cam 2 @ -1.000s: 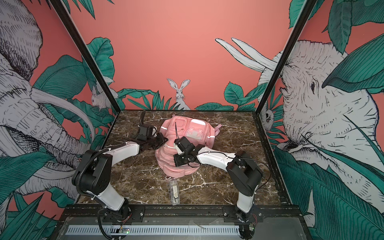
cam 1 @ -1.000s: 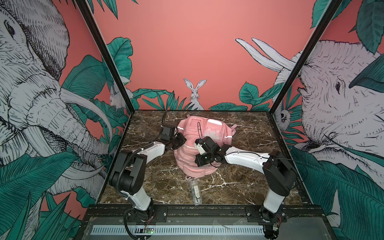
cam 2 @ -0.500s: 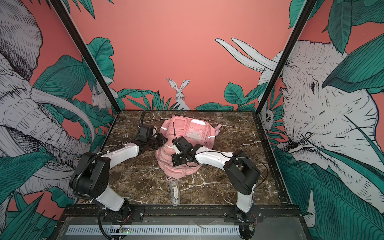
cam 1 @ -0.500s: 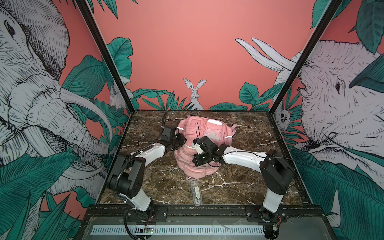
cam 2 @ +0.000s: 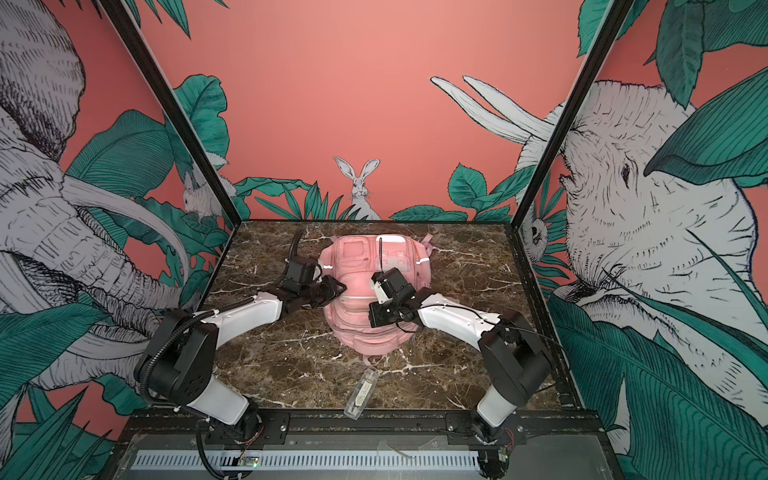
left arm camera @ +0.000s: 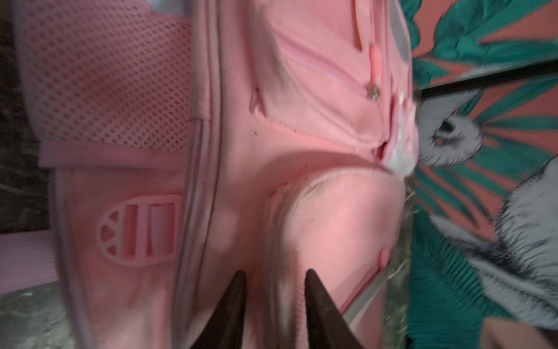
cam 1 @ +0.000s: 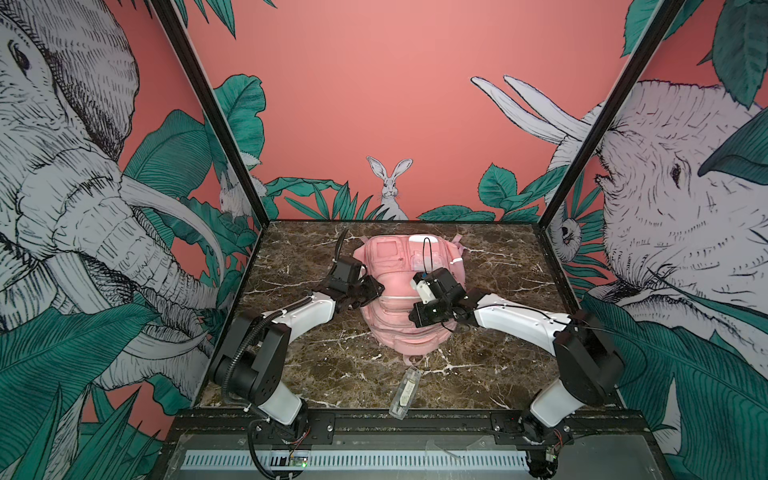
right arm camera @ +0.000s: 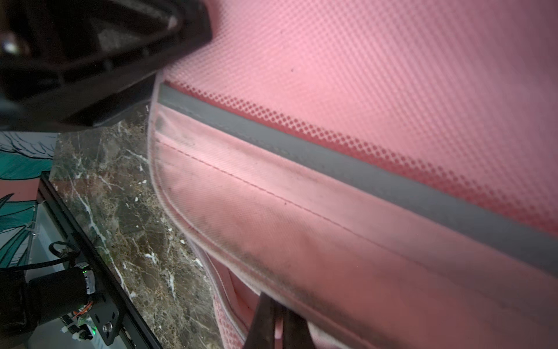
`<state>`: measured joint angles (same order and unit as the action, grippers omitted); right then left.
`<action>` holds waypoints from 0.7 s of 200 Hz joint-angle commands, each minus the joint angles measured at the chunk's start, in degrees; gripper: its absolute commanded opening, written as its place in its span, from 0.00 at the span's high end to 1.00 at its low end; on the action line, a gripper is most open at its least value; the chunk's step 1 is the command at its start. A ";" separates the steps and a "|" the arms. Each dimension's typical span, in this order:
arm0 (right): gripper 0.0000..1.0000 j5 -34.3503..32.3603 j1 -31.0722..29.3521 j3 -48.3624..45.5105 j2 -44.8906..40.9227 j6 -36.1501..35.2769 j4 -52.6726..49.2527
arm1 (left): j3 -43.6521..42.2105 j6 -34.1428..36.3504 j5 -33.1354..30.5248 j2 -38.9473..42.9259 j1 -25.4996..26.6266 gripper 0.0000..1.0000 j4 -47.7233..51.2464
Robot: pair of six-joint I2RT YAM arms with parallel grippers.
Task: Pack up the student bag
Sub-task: 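Rotate the pink backpack on the table with both grippers, front pocket facing up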
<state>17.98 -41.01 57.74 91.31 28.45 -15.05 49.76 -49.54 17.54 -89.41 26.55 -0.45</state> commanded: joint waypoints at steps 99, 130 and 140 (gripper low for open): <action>1.00 -3.04 3.45 -4.10 -6.71 -2.95 -4.84 | 26.24 26.21 -0.05 -10.16 0.02 0.41 27.30; 1.00 -3.17 5.21 -5.32 -8.62 -3.66 -5.46 | 29.79 27.86 1.63 -12.97 0.07 0.42 27.58; 1.00 -3.05 5.81 -5.74 -9.10 -3.79 -5.59 | 30.84 28.41 2.41 -13.85 0.02 0.42 27.98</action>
<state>16.29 -36.73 53.10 84.64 26.00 -19.07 77.23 -24.80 17.69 -102.37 26.81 23.92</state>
